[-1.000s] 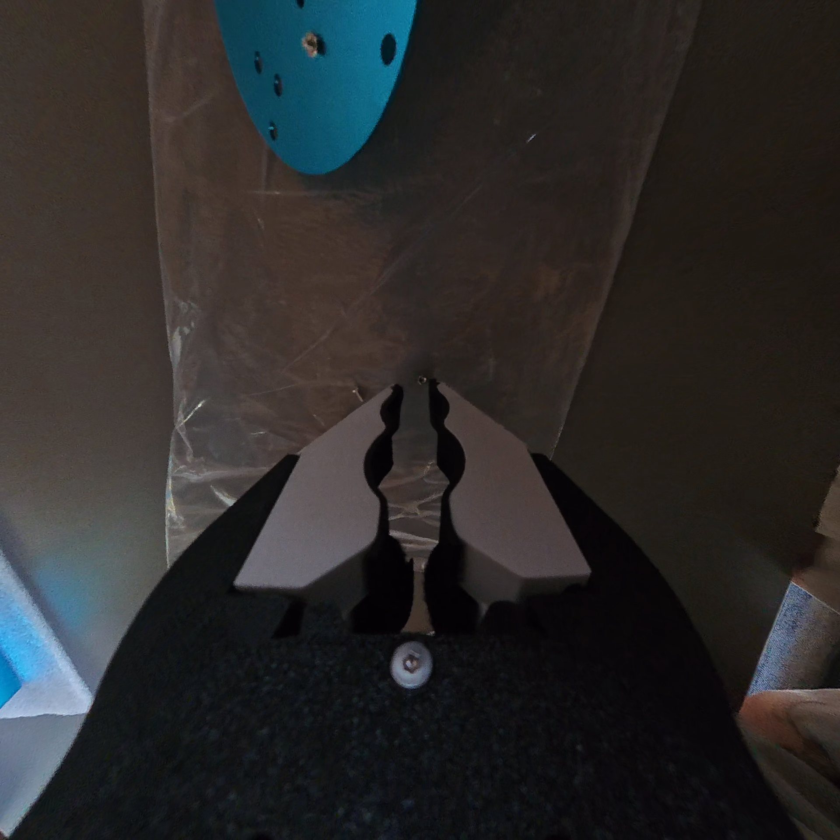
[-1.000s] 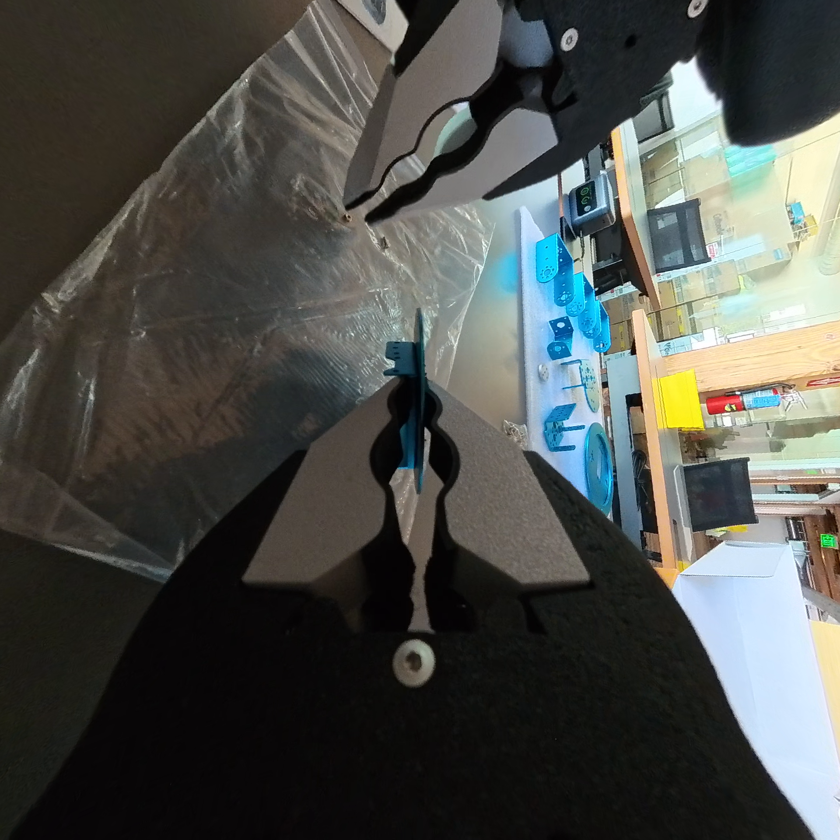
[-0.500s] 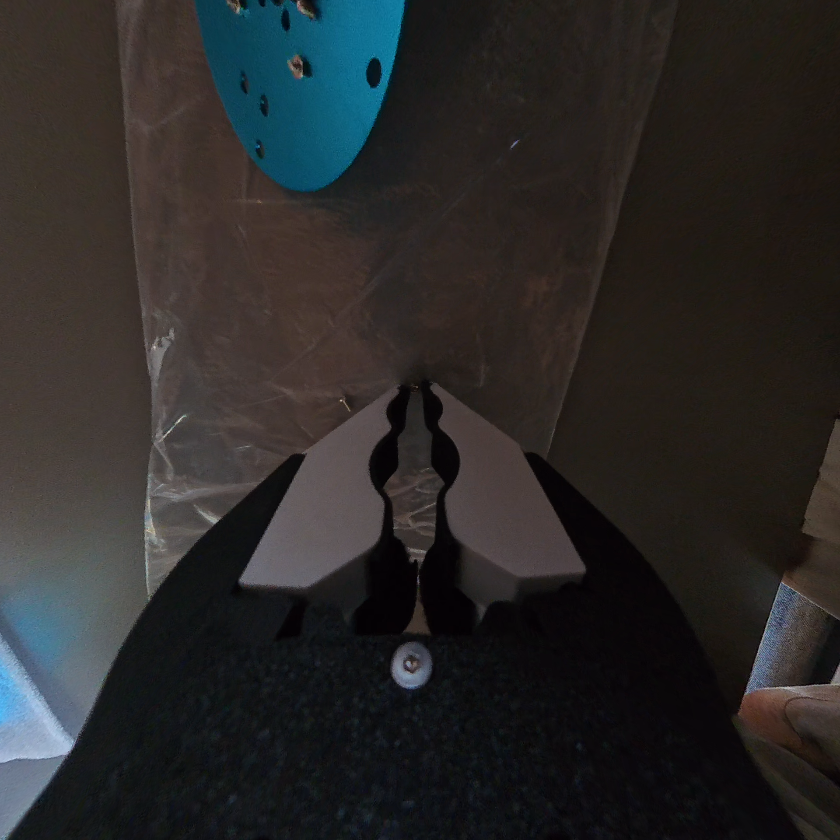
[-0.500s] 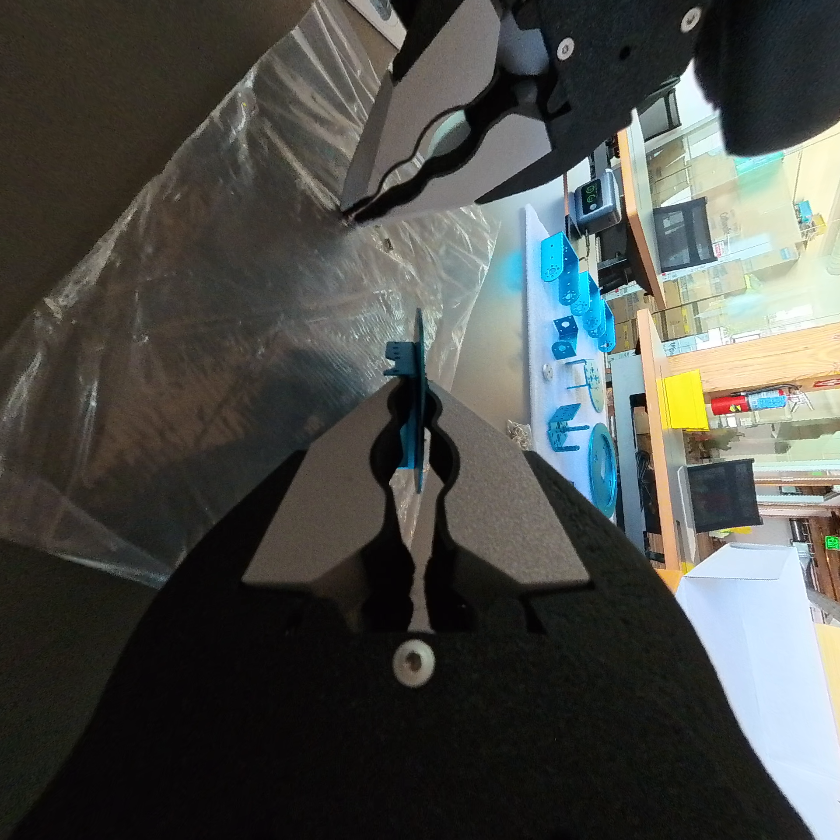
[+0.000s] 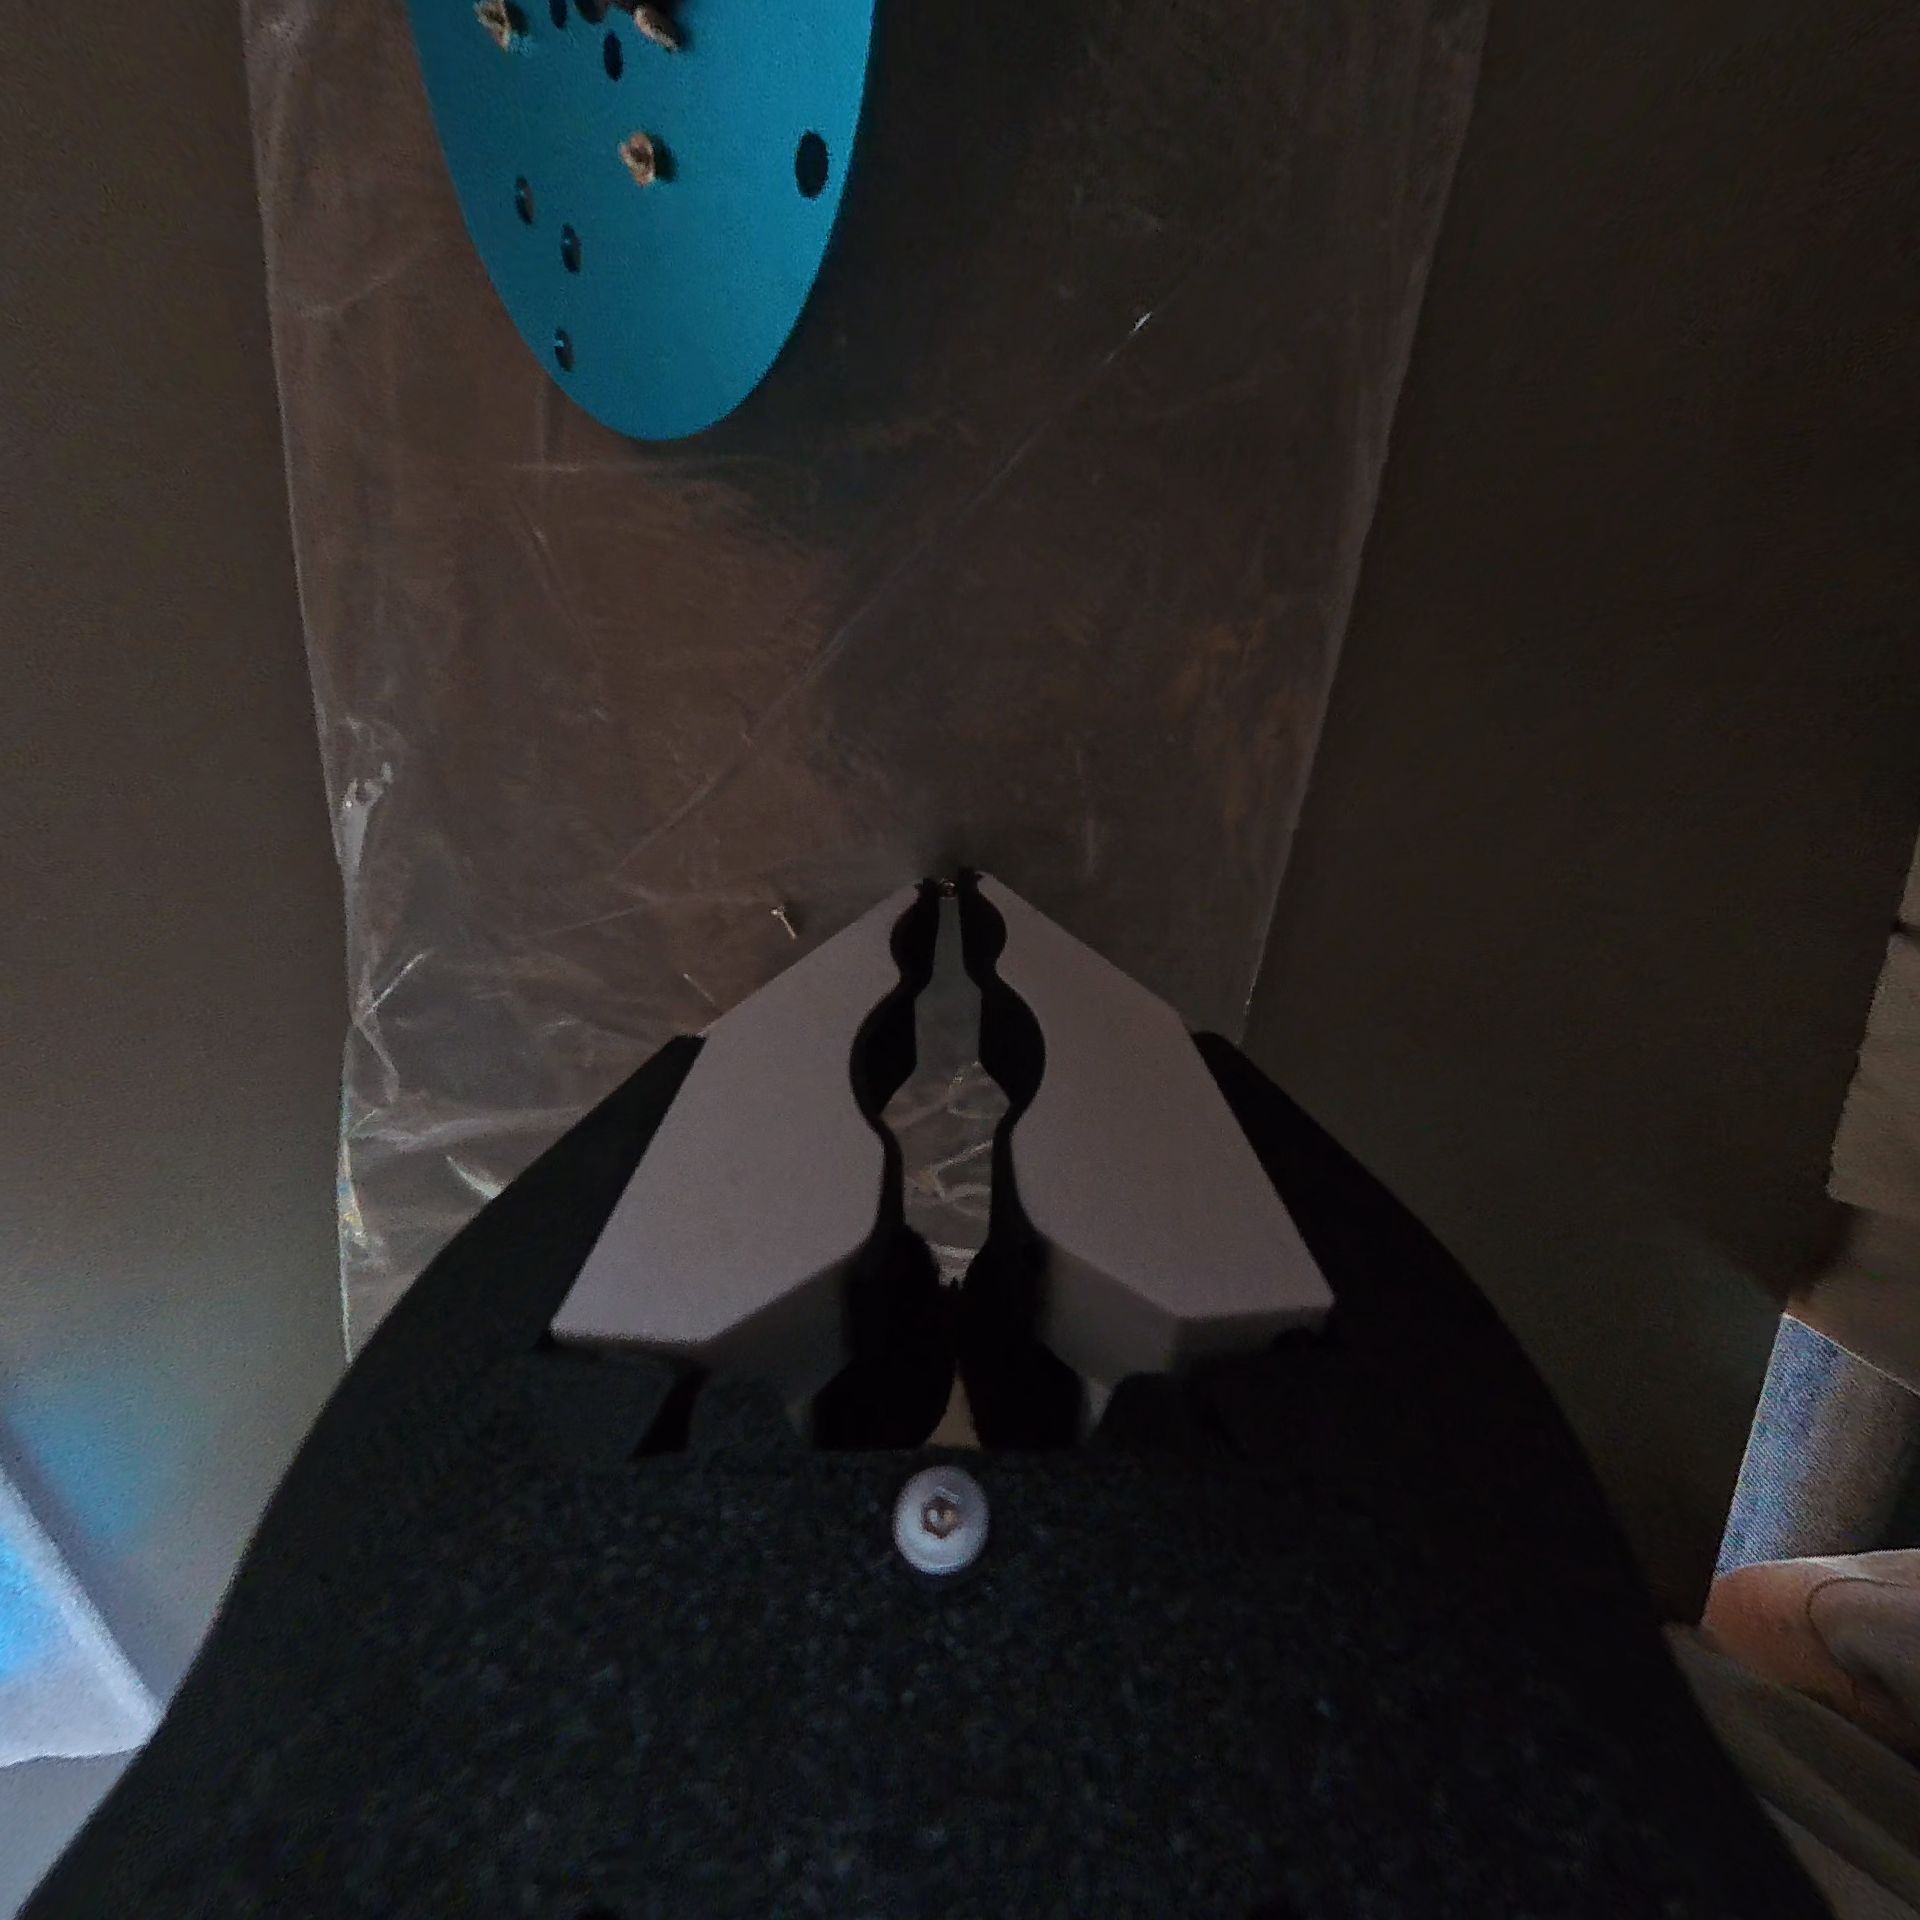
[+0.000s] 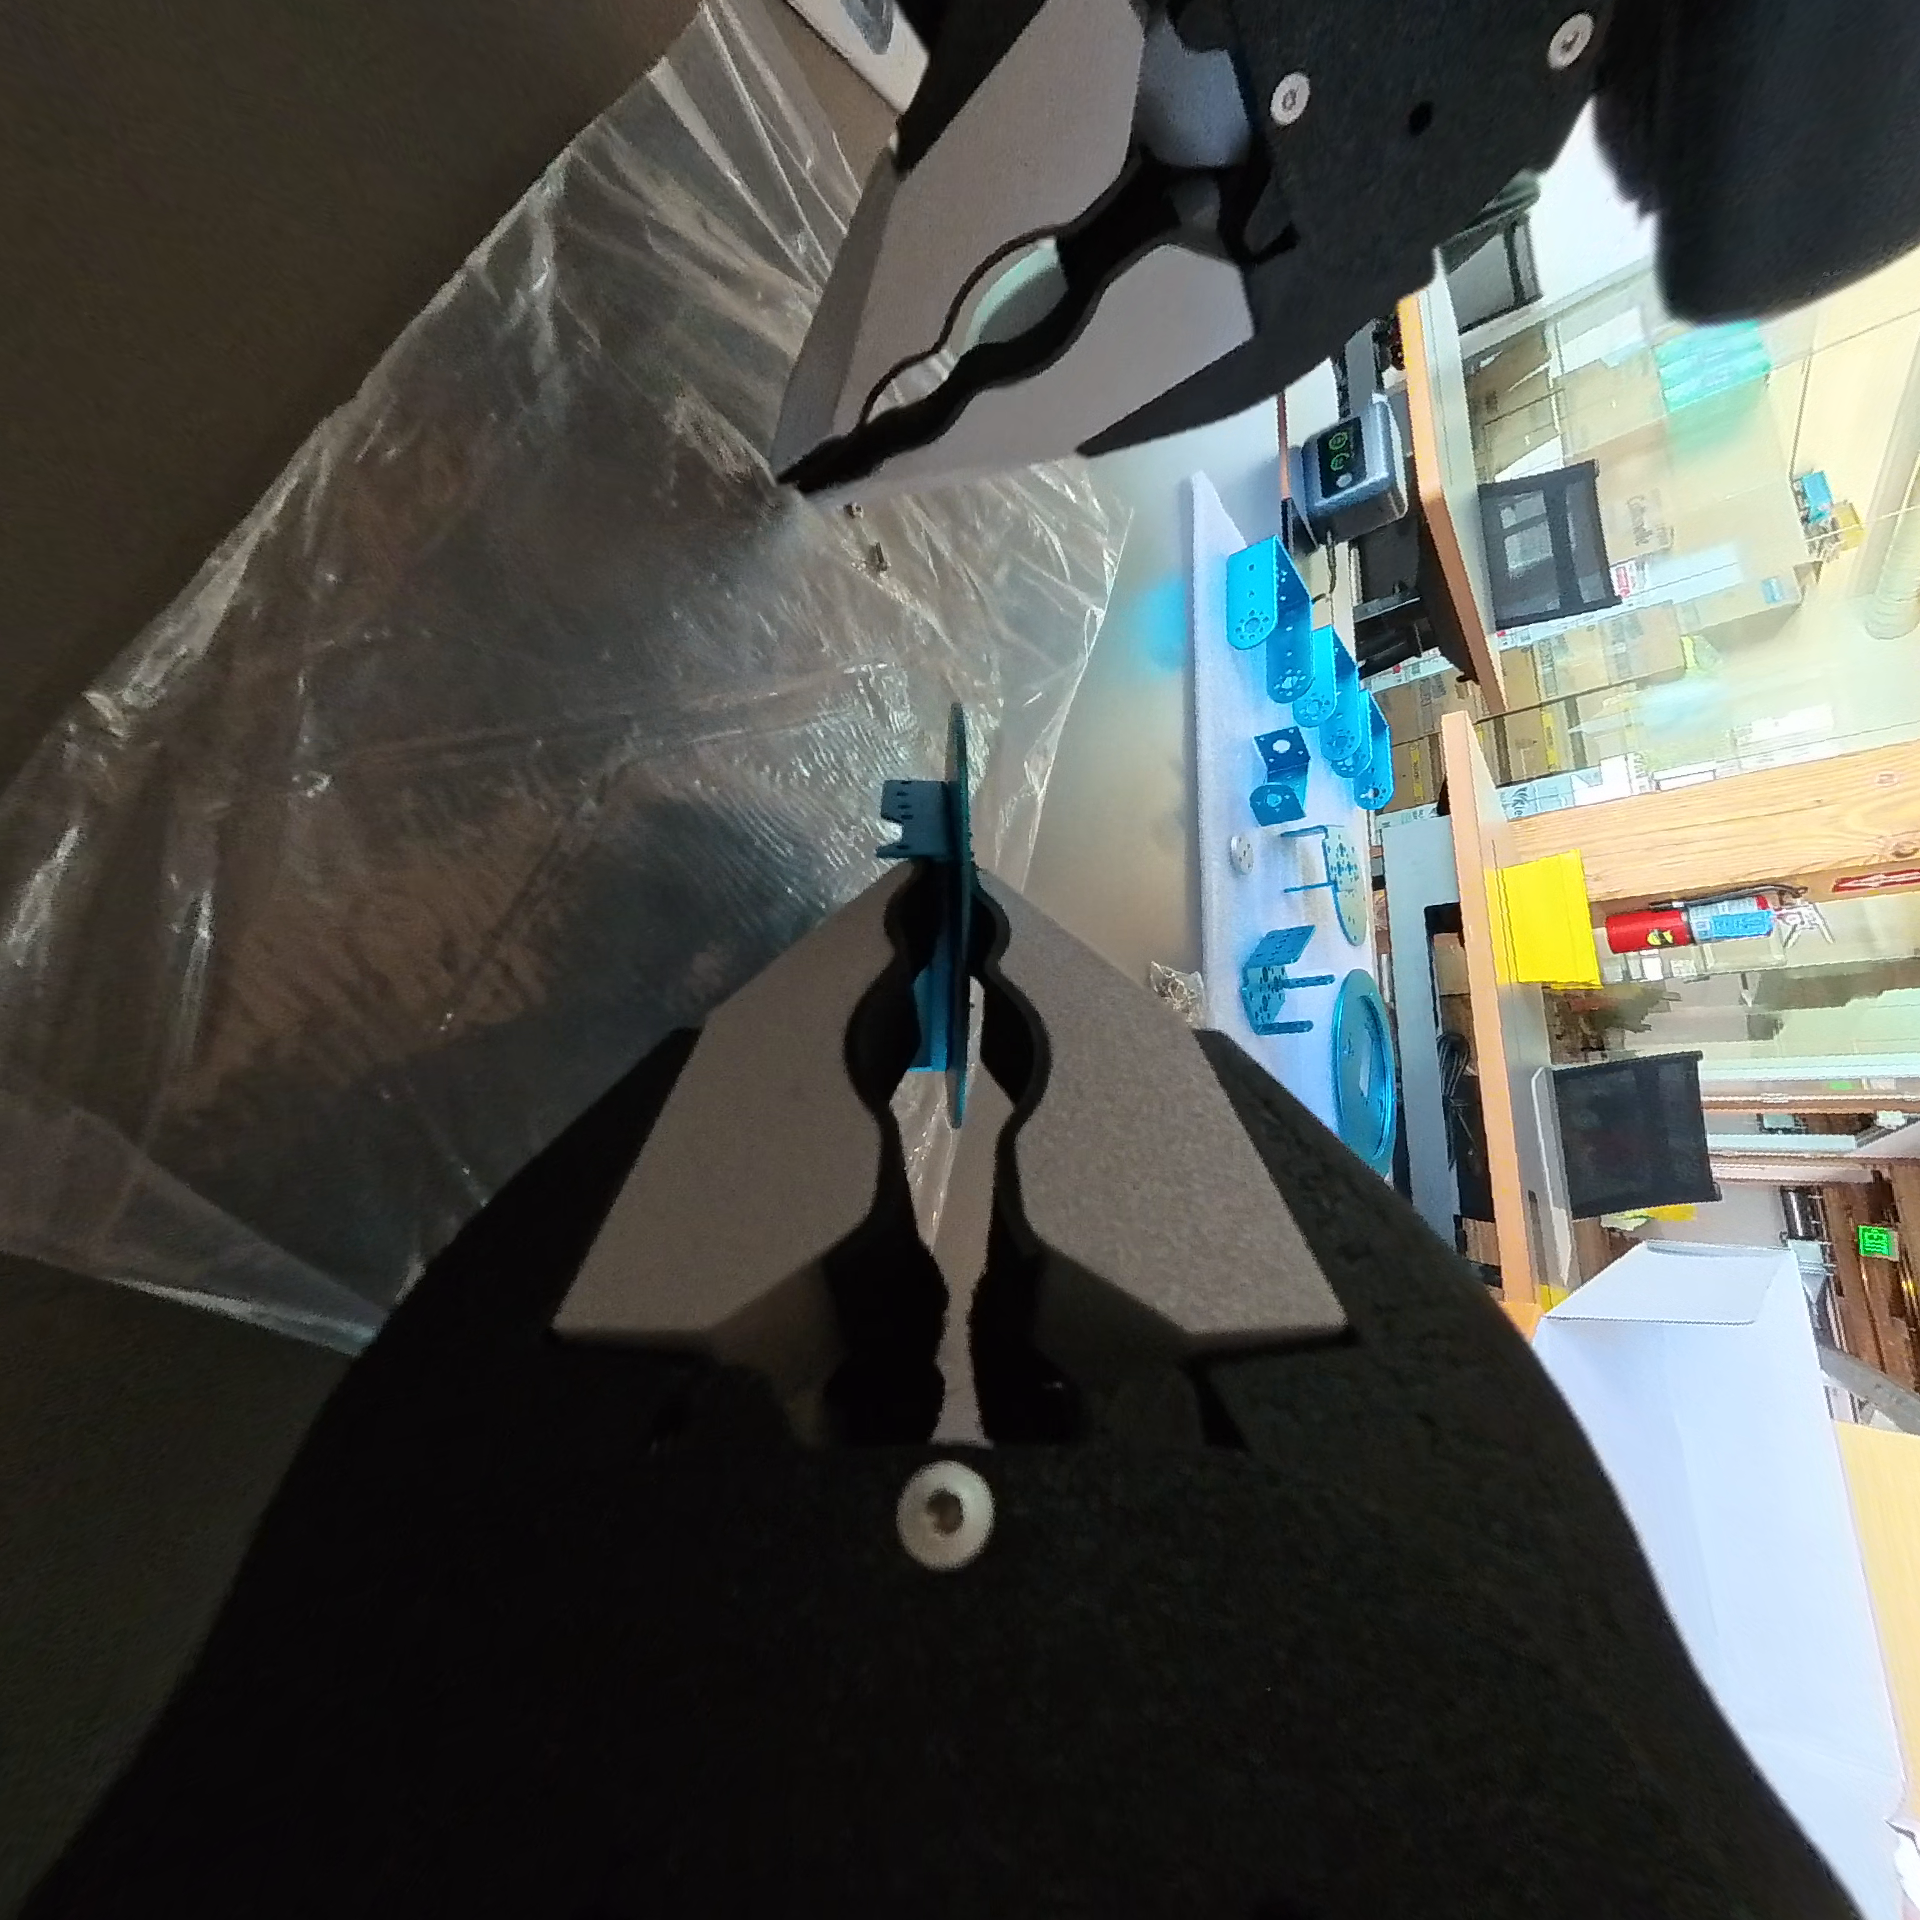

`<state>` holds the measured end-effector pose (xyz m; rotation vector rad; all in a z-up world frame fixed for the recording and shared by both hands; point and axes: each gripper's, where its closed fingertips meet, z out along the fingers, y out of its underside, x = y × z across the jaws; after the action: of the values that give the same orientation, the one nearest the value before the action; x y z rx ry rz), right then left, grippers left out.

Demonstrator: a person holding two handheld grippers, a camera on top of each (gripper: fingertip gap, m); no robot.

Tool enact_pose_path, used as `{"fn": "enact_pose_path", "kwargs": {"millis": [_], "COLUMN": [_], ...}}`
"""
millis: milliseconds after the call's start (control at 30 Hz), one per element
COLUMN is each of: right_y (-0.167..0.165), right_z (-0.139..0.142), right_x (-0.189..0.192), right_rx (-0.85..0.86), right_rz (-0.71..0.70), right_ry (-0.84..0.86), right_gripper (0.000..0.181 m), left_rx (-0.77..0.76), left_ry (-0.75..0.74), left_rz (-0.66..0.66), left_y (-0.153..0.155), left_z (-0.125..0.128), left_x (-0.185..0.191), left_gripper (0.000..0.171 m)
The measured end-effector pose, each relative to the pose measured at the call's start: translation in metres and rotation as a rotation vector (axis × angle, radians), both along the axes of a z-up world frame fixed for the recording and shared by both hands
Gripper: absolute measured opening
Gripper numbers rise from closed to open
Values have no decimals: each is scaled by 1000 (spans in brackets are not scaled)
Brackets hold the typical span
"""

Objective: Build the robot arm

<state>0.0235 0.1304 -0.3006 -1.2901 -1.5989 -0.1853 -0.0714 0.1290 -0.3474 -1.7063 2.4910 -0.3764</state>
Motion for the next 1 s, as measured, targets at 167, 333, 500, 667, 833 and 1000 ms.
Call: {"fn": "enact_pose_path", "kwargs": {"millis": [167,333,500,667,833,1000], "right_y": [-2,-1,-1,-3,-4,-7], "right_z": [-2,-5,-6,5,15,24], "right_x": [-3,-6,-13,-19,-18,-18], "right_rx": [30,147,301,402,445,470], "right_rz": [15,21,37,47,39,36], "right_ry": [-24,-110,-191,-180,-159,-135], "right_gripper": [2,3,3,2,2,2], "left_rx": [17,14,22,20,-5,-4], "left_ry": [-57,-149,-224,-241,-205,-195], "left_rz": [-7,-22,-68,-118,-151,-151], "left_y": [0,-1,-3,-4,-11,-14], "left_z": [15,44,73,86,80,80], "left_x": [7,22,40,57,69,75], "left_gripper": [2,2,2,2,2,3]}}
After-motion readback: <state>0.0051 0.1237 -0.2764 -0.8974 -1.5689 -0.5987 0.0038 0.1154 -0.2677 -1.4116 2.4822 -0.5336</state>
